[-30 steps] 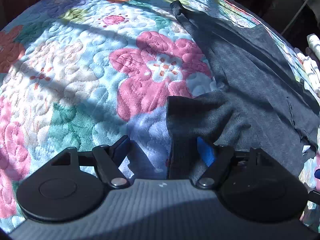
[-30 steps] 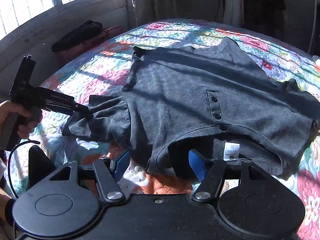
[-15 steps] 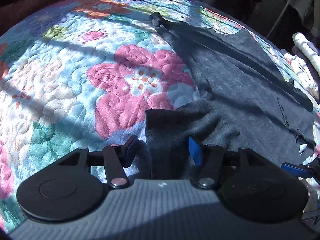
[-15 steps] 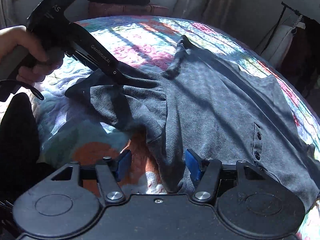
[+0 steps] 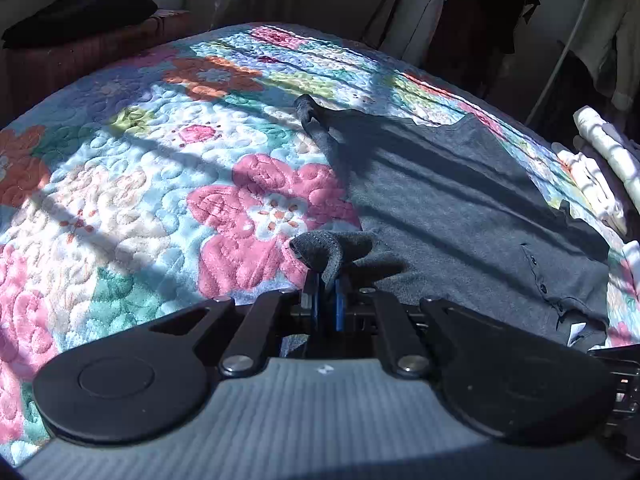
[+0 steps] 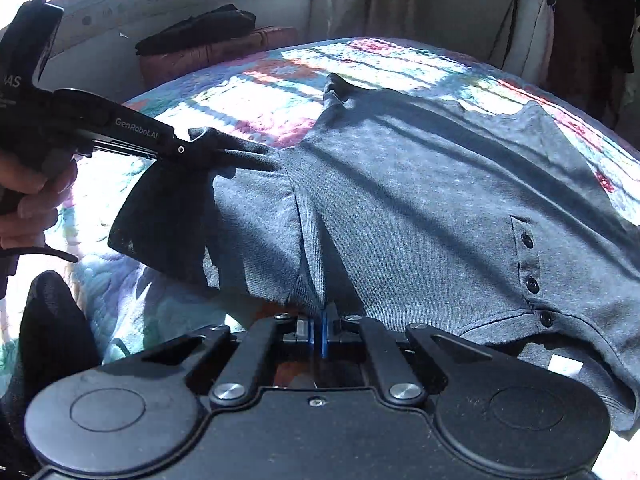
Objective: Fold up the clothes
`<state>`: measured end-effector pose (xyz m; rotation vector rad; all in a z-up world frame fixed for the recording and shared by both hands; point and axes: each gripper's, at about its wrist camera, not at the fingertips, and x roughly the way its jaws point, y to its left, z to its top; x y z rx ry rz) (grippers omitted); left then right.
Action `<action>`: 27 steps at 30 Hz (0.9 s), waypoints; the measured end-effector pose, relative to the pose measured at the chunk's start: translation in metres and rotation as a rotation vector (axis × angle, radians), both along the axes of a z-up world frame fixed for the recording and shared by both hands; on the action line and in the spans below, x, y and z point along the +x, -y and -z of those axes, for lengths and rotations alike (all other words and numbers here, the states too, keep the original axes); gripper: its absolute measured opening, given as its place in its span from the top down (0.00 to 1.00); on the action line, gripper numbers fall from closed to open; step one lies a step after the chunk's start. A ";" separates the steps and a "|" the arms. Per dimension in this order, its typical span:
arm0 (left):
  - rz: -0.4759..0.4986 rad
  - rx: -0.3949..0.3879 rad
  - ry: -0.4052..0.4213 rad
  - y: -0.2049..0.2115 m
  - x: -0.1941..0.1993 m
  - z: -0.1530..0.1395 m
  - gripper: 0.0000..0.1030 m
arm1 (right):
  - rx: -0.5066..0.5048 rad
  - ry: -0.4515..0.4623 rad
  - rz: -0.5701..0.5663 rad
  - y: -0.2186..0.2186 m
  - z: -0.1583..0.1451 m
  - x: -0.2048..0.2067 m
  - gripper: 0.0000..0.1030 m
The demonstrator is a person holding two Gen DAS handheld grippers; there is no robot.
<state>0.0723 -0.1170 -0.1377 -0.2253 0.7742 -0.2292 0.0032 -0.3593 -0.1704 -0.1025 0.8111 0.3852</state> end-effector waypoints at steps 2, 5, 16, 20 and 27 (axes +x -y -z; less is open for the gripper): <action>-0.042 0.026 -0.009 -0.004 -0.011 -0.002 0.93 | 0.029 -0.005 -0.025 0.001 -0.006 -0.006 0.95; -0.082 0.170 -0.077 -0.005 -0.013 0.013 1.00 | 0.039 -0.054 -0.051 0.002 0.003 -0.008 0.95; -0.130 0.137 -0.107 -0.041 -0.007 0.011 1.00 | 0.092 -0.148 -0.061 0.000 0.008 -0.005 0.95; -0.105 0.118 -0.129 -0.038 -0.004 0.012 0.99 | 0.041 -0.152 -0.085 -0.007 0.009 -0.005 0.95; -0.032 0.040 -0.132 -0.032 0.015 -0.003 0.97 | 0.018 -0.196 -0.096 -0.013 0.006 -0.003 0.76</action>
